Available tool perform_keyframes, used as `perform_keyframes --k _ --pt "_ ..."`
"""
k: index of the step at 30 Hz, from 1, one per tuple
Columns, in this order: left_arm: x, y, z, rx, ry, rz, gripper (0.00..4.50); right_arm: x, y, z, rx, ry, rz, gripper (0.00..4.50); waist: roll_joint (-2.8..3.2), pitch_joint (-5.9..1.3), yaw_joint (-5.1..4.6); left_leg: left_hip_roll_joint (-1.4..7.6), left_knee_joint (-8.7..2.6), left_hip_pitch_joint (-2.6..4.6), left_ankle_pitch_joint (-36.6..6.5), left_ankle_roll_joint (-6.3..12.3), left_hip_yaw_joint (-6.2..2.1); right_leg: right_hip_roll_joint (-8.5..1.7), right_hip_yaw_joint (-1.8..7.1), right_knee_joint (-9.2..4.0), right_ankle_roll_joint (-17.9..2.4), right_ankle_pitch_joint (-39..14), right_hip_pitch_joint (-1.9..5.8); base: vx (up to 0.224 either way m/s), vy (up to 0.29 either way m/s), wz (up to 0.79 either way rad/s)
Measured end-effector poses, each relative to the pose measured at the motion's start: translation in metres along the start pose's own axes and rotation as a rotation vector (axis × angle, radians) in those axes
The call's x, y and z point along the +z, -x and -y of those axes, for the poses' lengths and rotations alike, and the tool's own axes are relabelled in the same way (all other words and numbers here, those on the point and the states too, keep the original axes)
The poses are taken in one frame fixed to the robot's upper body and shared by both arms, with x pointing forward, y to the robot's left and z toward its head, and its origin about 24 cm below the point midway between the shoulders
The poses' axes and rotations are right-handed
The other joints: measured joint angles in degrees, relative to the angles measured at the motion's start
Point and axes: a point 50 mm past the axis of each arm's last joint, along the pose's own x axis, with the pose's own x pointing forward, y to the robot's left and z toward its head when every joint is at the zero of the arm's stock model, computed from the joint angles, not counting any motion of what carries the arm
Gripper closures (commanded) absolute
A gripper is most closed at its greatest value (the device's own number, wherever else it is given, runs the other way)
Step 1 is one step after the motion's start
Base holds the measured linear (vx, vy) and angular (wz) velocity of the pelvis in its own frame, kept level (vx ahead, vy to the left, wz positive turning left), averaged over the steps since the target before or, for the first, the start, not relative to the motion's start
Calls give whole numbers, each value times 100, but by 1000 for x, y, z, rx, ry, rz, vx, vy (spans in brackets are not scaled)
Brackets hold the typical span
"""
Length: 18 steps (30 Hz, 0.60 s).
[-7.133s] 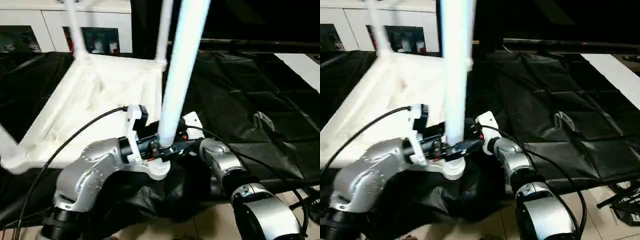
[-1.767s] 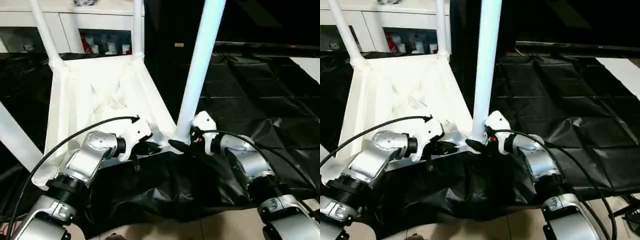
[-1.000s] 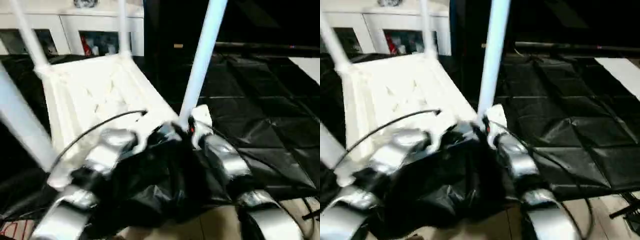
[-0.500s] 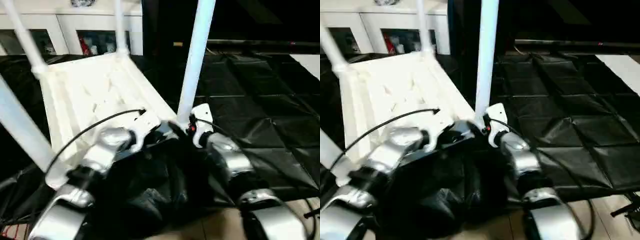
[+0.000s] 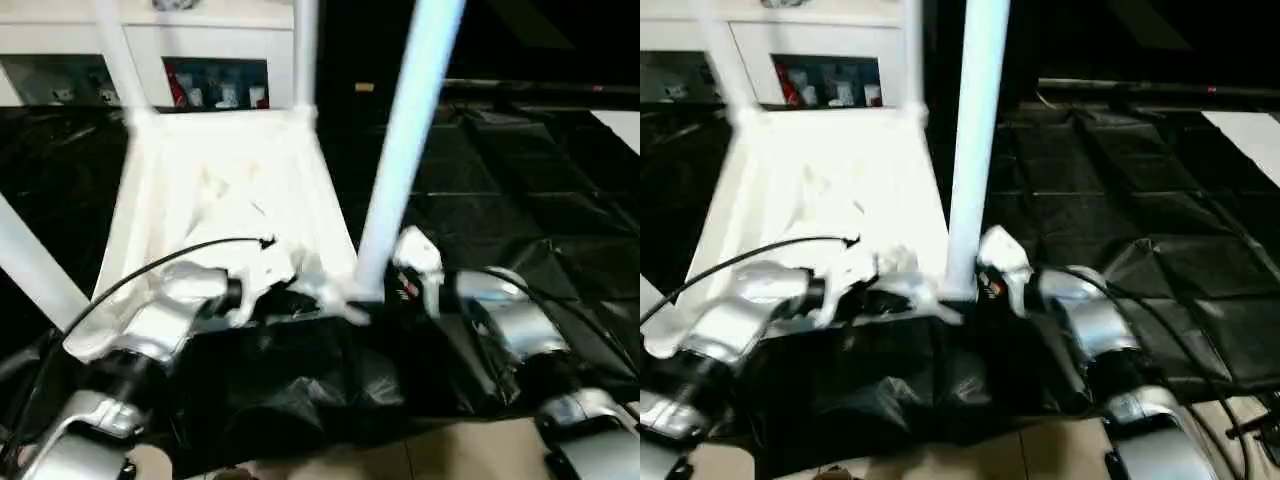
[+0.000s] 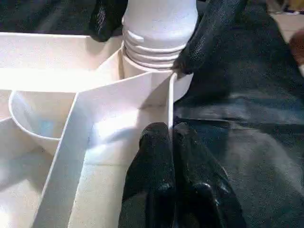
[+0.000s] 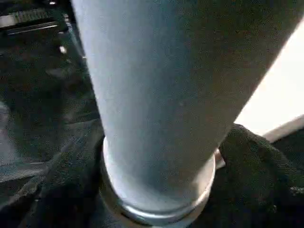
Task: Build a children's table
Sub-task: Rotate leg to tighten
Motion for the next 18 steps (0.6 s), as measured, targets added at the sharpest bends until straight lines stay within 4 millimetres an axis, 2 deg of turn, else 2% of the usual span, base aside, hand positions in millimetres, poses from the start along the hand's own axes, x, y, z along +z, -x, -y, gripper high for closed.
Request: perform_keyframes --k 3,6,7,13,18 --pt "-2 4 1 -15 0 -6 450 1 -1 -4 32 -1 2 138 -3 1 -2 0 0 0 0 0 0 0 0 0 0 0 0 0 0 0" --pt "-2 5 1 -23 1 -8 450 0 -1 -6 50 -15 5 147 -3 1 -4 0 -1 -1 -1 0 1 0 -1 -2 0 0 -1 0 0 0" --pt "-2 6 1 -24 0 -9 450 1 -1 -6 53 -19 4 168 -3 1 -1 0 -2 -1 -1 0 1 0 -1 -2 -1 -1 -1 0 0 0" --pt "-1 4 2 -32 0 -1 450 1 -1 -8 55 -23 5 178 -3 1 4 0 0 -1 -1 1 1 0 -1 -2 -1 -1 -1 0 0 0" --pt "-1 -2 -3 45 15 3 450 -4 -6 -4 -76 -74 45 179 -5 -1 -20 -1 5 3 1 -1 1 0 4 7 0 5 5 0 0 0"
